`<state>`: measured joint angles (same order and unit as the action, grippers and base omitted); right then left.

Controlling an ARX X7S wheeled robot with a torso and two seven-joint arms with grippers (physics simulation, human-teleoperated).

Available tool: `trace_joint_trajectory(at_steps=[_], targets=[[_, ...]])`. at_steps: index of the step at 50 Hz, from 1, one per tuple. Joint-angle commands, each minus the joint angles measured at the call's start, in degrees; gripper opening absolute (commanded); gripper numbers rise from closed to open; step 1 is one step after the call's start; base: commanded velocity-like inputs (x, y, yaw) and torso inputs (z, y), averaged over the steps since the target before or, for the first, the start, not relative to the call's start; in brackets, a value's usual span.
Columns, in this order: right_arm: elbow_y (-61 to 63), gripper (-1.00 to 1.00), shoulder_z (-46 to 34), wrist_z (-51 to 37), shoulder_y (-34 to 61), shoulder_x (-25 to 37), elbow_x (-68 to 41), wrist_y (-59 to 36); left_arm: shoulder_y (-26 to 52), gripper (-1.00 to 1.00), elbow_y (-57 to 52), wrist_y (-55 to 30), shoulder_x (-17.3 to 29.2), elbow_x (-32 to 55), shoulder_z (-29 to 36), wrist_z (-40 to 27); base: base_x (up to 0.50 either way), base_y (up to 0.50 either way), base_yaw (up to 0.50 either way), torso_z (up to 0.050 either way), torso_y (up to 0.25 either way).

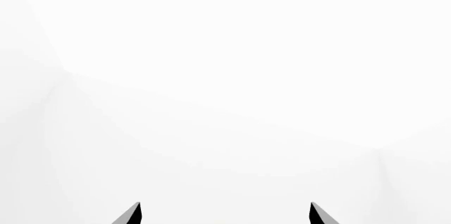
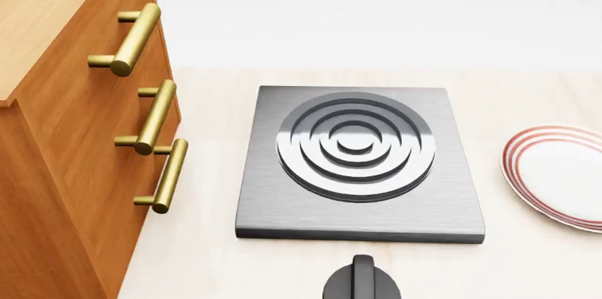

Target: Put the bowl on the stove.

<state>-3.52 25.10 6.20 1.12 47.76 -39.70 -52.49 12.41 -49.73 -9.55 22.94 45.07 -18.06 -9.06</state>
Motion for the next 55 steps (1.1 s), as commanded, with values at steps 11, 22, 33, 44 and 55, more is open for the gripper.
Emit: trace_joint_trajectory(at_steps=[11, 22, 33, 44, 55], targets=[[-4.35, 1.00, -1.35, -1.28, -0.88, -1.98, 2.87, 3.16, -0.57, 1.00, -0.02, 0.60, 0.25, -0.19, 0.38, -0.07, 0.00, 0.00, 0.00, 0.000, 0.000], [-3.34, 1.00, -1.38, -1.47, -1.55, -2.50, 2.95, 3.64, -0.63, 1.00, 0.00, 0.81, 0.44, -0.35, 0.53, -0.28, 0.00, 0.00, 0.00, 0.000, 0.000], [-0.38, -1.00, -0.39, -1.18, -3.22, -2.03, 3.12, 5.04, -0.60, 1.00, 0.11, 0.93, 0.63, -0.15, 0.75, -0.51, 0.00, 0.00, 0.00, 0.000, 0.000], [3.19, -1.00, 1.36, -1.78, -3.95, 0.06, 2.75, 4.13, -0.57, 1.00, 0.39, 1.03, 0.73, 0.21, 0.94, -0.79, 0.00, 0.00, 0.00, 0.000, 0.000], [12.21, -1.00, 4.51, -1.29, -2.19, 6.08, -0.32, 0.38, -0.78, 1.00, 0.54, 1.38, 0.83, 0.25, 0.92, -0.91, 0.00, 0.00, 0.00, 0.000, 0.000]])
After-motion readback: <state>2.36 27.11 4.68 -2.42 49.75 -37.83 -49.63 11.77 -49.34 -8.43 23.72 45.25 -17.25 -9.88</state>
